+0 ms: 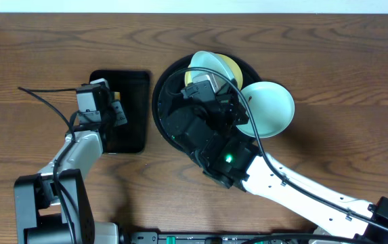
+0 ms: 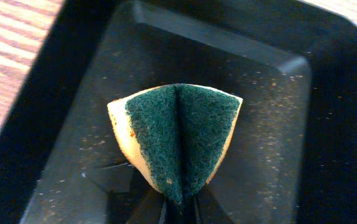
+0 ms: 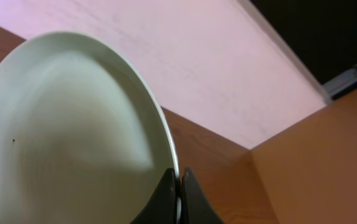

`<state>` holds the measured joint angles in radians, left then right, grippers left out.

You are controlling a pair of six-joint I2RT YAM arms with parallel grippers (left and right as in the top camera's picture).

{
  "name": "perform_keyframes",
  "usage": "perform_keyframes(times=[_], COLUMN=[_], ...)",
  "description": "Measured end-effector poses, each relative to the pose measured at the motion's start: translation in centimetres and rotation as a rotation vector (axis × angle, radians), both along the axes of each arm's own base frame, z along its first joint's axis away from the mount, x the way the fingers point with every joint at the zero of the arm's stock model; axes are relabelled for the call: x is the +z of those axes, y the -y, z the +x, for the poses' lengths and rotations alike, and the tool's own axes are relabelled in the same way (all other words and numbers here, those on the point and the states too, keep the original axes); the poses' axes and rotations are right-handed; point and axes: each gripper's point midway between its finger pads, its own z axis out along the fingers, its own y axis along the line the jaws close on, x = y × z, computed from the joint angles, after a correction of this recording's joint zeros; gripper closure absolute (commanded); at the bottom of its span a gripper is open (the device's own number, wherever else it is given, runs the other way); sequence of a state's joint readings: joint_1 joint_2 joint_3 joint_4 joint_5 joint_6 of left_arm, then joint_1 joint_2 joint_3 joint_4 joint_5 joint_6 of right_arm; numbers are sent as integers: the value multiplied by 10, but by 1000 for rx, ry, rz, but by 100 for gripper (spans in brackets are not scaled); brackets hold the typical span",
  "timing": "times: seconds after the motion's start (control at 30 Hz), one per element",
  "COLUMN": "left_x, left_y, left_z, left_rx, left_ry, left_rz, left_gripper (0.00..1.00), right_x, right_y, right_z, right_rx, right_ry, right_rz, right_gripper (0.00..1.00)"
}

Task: Clean dirty plates on tray and stack at the side
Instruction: 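Lift the cleaned light-blue plate with the right gripper toward the right, then set the light-blue plate down on the table at the right side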

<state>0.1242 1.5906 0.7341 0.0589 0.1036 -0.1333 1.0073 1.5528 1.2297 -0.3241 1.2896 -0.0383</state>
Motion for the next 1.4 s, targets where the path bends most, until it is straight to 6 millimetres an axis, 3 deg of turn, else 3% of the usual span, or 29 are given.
perform_keyframes(times=[0.13,0.2,0.3,0.43,0.53,0.97,1.13,1.27,1.4], left_x=[0,-1,-2,-2,-2,-2,-2,-2,-2], left_y=[-2,-1,-1,-1,-2,-2,-2,-2,-2], left_z=[-1,-1,-2,-2,-2,-2,-2,-2,-2], left_rx=[5,0,2,0,1,4,4,4,4], left_ry=[-3,-5,-11,-11,-11,-10,-10,-10,-10], left_rz=[1,4,3,5,6,5,5,5,5], left_gripper=[91,79,71,45,33,18,16,16,16], right_x=[1,-1,-8,-10,-9,-24,-16,6,10], right_y=[3,2,0,-1,-1,0,27,70,120], right_z=[0,1,4,8,11,26,33,38,45], right_rx=[-23,-23,-12,-5,-6,62,114,124,99], right_ry=[12,8,-10,-17,-11,-94,-171,-190,-229], right_rz=[-16,-24,-28,-12,3,79,272,508,703], right_gripper=[99,99,99,99,99,99,99,99,99])
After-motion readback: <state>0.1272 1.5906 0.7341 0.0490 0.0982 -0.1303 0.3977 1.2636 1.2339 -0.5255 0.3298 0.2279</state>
